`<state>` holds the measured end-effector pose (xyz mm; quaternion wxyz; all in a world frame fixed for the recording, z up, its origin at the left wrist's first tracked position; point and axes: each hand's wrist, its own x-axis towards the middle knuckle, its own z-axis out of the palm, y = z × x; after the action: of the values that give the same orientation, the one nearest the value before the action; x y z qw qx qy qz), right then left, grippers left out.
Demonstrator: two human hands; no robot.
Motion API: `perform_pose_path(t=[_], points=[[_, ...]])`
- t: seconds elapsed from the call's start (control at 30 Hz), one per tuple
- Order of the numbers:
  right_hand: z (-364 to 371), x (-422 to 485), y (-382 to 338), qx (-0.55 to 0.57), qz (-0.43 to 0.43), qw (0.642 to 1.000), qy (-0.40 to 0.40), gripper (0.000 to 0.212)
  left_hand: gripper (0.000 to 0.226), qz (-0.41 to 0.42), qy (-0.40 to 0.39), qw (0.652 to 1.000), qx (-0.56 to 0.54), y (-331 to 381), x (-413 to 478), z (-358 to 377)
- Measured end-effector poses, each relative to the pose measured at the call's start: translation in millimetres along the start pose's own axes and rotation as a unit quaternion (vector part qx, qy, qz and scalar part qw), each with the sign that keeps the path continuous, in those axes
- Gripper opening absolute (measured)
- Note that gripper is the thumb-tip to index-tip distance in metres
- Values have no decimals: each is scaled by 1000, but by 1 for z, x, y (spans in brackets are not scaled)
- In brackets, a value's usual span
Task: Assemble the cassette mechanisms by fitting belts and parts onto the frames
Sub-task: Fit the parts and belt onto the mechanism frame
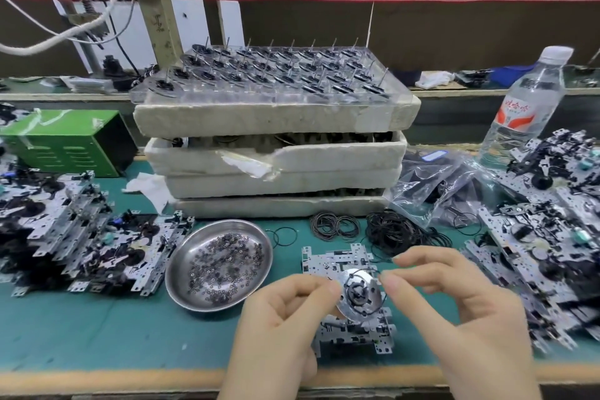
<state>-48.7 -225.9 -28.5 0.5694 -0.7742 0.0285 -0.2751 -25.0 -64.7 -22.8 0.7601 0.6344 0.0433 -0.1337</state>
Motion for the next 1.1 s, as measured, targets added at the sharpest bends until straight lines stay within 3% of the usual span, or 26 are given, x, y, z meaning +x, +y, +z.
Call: perform_pose_path(t=[0.1,0.27,0.33,0.4,0.43,0.47,0.53,0.6,0.7,0.8,0.9,1.0,1.1], points=[[-2,1,1,-56,-28,998,2,4,31,13,-12,1000,10,-2,-1,1],[-9,7,6,-194,-116,974,-2,16,30,43,-19,999,29,-10,1,1],[-11,9,10,-159,-52,985,-52,17,33,94,-21,992,79,-17,3,-1],[-14,16,13,-37,90,986,-137,15,19,146,-9,978,146,-21,5,-3],[-17,20,13,41,165,967,-188,12,15,178,-6,966,188,-23,6,-4],[-19,24,15,116,233,937,-233,17,12,215,-7,950,228,-24,7,-5],[-23,31,19,230,312,876,-287,8,5,291,-28,911,290,-25,8,-5],[-23,36,17,256,325,855,-314,14,9,374,-27,858,350,-28,10,-7],[-21,41,11,174,291,878,-339,31,7,475,-11,777,413,-27,18,-9],[-21,47,5,108,212,894,-379,31,16,568,-20,688,452,-20,30,-15],[-16,57,4,104,171,916,-348,34,14,620,-5,597,510,-13,43,-20],[-8,66,9,84,155,928,-329,31,8,626,-10,559,543,-11,56,-22],[-9,67,17,64,156,928,-332,35,7,627,-22,548,553,-13,62,-22]])
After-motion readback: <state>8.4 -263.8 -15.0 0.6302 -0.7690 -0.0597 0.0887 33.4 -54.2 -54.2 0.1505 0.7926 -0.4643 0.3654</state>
